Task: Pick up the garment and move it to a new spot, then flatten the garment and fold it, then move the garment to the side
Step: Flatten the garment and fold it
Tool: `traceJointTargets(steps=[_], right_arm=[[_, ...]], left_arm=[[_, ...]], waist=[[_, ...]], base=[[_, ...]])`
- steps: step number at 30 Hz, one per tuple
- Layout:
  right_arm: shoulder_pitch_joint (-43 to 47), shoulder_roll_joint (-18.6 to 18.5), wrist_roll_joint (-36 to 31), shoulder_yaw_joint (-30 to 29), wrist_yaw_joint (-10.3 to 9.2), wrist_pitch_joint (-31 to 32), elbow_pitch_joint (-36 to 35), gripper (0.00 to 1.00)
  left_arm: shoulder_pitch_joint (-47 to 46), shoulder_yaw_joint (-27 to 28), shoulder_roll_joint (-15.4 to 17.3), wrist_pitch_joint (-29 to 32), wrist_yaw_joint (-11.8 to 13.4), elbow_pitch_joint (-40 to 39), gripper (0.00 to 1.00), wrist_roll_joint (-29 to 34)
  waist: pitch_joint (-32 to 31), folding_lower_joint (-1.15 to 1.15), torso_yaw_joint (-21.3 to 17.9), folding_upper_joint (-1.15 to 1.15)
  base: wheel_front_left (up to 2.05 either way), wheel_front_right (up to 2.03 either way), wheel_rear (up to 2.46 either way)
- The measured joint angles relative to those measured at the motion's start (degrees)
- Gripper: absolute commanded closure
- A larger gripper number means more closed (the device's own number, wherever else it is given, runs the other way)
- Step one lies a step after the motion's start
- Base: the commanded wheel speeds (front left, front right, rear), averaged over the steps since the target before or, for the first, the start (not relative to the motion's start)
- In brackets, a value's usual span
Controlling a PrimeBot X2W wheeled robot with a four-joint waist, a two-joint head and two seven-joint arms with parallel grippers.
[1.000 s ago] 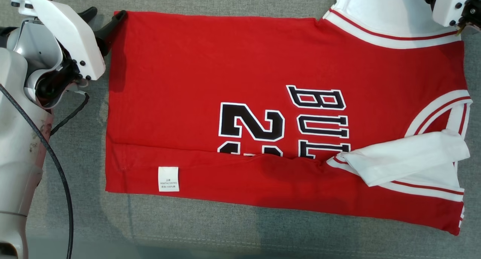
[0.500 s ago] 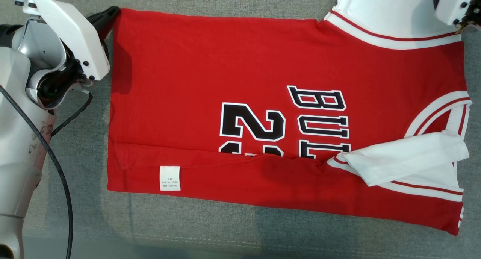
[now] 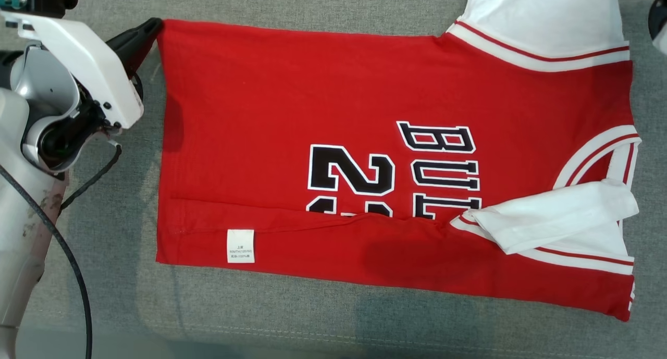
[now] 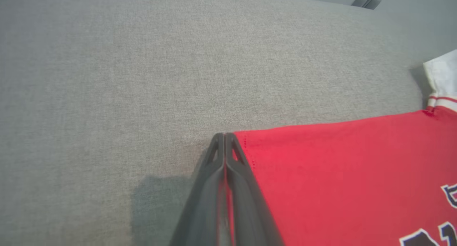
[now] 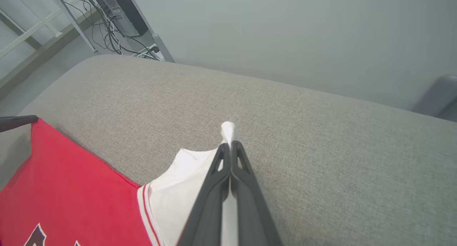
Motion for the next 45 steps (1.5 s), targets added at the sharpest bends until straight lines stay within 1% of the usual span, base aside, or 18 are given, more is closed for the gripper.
traceJointTargets(steps=[5, 7, 11, 15, 18, 22, 25, 30, 32, 36, 40, 42, 45], right_arm=[[3.8, -5.9, 2.9, 0.7, 0.00, -3.5, -9.4, 1.00], [5.8, -8.4, 3.9, 1.1, 0.00, -4.9, -13.3, 1.00], [9.9, -13.0, 6.8, 1.8, 0.00, -7.9, -20.2, 1.00], [13.5, -16.7, 9.7, 1.9, -0.01, -11.8, -24.9, 1.00], [16.2, -18.6, 11.0, 2.2, -0.01, -14.5, -28.5, 1.00], [19.8, -20.0, 13.7, 3.6, -0.01, -17.4, -33.3, 1.00], [22.8, -21.3, 14.7, 4.8, -0.01, -19.2, -35.9, 1.00], [26.3, -22.2, 15.2, 5.9, -0.01, -21.8, -38.4, 1.00], [27.8, -22.3, 15.9, 5.8, -0.02, -23.1, -39.7, 1.00], [32.1, -22.5, 17.6, 5.1, -0.02, -24.0, -41.0, 1.00], [37.0, -21.9, 17.2, 5.4, -0.07, -24.5, -41.1, 1.00], [38.6, -20.3, 16.6, 4.8, -0.07, -24.5, -40.3, 1.00], [40.3, -18.1, 14.7, 4.3, -0.07, -24.5, -38.5, 1.00]], left_arm=[[3.5, 1.3, 1.4, 0.1, 0.1, -3.6, 1.00, -2.0], [5.5, 1.9, 2.4, 0.1, 0.7, -5.4, 1.00, -2.7], [10.1, 4.0, 3.4, 0.7, 1.6, -9.3, 1.00, -6.2], [14.6, 6.1, 5.0, 0.6, 3.5, -13.2, 1.00, -8.5], [17.9, 7.7, 6.0, 0.4, 5.1, -15.5, 1.00, -9.5], [22.5, 9.6, 6.3, -0.7, 6.6, -17.8, 1.00, -11.6], [25.0, 10.4, 6.4, -1.2, 7.1, -18.7, 1.00, -12.2], [27.0, 11.1, 6.4, -2.0, 7.6, -19.0, 1.00, -13.0], [27.9, 11.4, 6.4, -2.9, 8.1, -19.0, 1.00, -13.0], [29.8, 12.3, 6.4, -4.0, 8.1, -19.0, 1.00, -13.5], [31.9, 12.7, 6.5, -4.0, 8.7, -19.2, 1.00, -14.4], [32.9, 13.0, 6.6, -4.0, 9.3, -19.2, 1.00, -14.5], [34.1, 13.2, 6.6, -4.0, 9.6, -19.2, 1.00, -15.1]], waist=[[-0.6, 0.00, -0.2, 0.00], [-0.8, 0.00, -0.4, 0.00], [-1.1, 0.00, -0.9, 0.00], [-1.6, 0.00, -1.5, 0.00], [-2.2, 0.00, -1.9, 0.00], [-2.9, 0.00, -2.6, 0.00], [-3.3, 0.00, -2.9, 0.00], [-3.7, 0.00, -3.4, 0.00], [-4.0, 0.00, -3.7, 0.00], [-4.9, 0.00, -4.3, 0.00], [-5.5, 0.00, -5.2, 0.00], [-5.7, 0.00, -5.7, 0.00], [-5.8, 0.00, -6.3, 0.00]], base=[[0.00, 0.00, 0.00], [0.00, 0.00, 0.00], [0.00, 0.00, 0.00], [0.00, 0.00, 0.00], [0.00, 0.00, 0.00], [0.00, 0.00, 0.00], [0.00, 0.00, 0.00], [0.00, 0.00, 0.00], [0.00, 0.00, 0.00], [0.00, 0.00, 0.00], [0.00, 0.00, 0.00], [0.00, 0.00, 0.00], [0.00, 0.00, 0.00]])
